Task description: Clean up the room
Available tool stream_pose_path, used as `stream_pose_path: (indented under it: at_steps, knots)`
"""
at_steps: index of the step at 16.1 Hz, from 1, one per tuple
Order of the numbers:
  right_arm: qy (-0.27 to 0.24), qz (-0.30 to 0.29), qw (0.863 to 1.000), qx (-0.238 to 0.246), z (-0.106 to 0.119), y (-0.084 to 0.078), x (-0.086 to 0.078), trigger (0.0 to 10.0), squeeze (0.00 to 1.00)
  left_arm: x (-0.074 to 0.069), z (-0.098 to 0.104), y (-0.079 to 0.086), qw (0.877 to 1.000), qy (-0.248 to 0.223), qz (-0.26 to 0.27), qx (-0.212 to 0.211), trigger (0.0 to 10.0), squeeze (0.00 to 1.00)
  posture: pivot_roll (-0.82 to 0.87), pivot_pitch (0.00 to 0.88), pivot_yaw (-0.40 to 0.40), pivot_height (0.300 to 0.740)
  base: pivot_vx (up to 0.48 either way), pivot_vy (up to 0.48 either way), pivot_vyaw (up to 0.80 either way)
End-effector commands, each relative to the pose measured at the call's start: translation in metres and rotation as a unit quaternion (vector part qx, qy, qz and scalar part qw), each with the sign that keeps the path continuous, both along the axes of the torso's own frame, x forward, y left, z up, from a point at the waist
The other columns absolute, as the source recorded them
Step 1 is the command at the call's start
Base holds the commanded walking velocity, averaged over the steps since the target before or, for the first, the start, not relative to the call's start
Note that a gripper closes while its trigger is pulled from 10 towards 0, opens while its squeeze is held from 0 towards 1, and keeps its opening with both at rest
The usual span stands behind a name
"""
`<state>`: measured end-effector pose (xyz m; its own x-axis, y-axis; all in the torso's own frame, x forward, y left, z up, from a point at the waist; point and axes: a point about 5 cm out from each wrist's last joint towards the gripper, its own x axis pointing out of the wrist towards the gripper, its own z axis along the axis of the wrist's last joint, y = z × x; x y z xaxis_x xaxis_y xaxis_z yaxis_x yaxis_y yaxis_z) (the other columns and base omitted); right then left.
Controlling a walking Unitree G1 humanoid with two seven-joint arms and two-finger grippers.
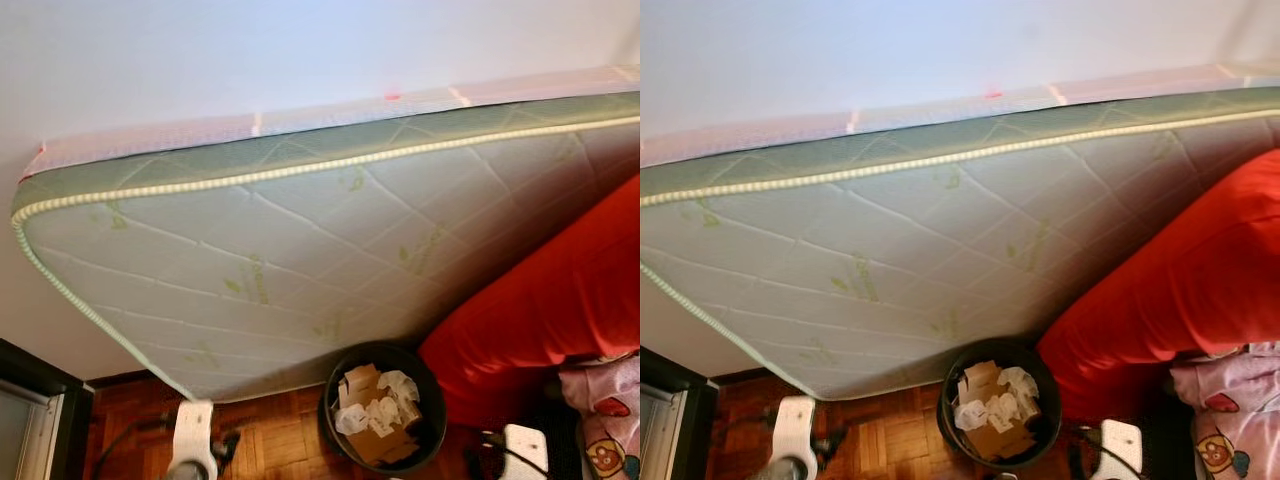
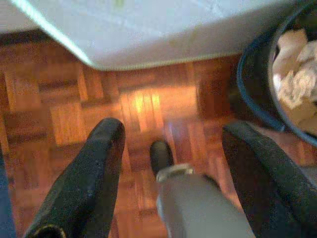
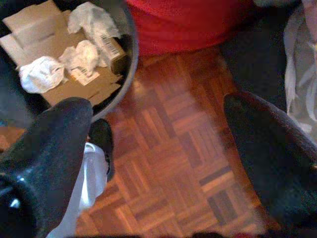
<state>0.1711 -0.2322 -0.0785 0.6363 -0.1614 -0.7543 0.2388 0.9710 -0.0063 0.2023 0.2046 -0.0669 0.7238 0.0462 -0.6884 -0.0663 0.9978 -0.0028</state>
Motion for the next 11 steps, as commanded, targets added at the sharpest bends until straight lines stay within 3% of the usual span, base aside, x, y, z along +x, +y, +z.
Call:
stream_pose_path:
  at_steps: [1, 5, 11]
  knots:
    - [0.008, 0.016, 1.000, 0.002, -0.002, 0.006, -0.001, 10.0, 0.00, -0.013, -0.008, 0.001, 1.000, 0.031, 0.000, 0.002, 10.0, 0.00, 0.07, 0.102, -0.031, 0.738, 0.000, 0.000, 0.00]
    - [-0.009, 0.024, 0.999, 0.020, 0.000, 0.022, 0.010, 10.0, 0.00, -0.018, -0.011, 0.000, 0.999, 0.042, 0.001, 0.000, 10.0, 0.00, 0.05, 0.083, -0.025, 0.738, 0.000, 0.000, 0.00]
    - [0.004, 0.021, 0.999, 0.032, -0.005, 0.031, 0.003, 10.0, 0.00, -0.022, -0.013, -0.001, 0.999, 0.044, 0.008, -0.004, 10.0, 0.00, 0.05, 0.066, -0.025, 0.738, 0.000, 0.000, 0.00]
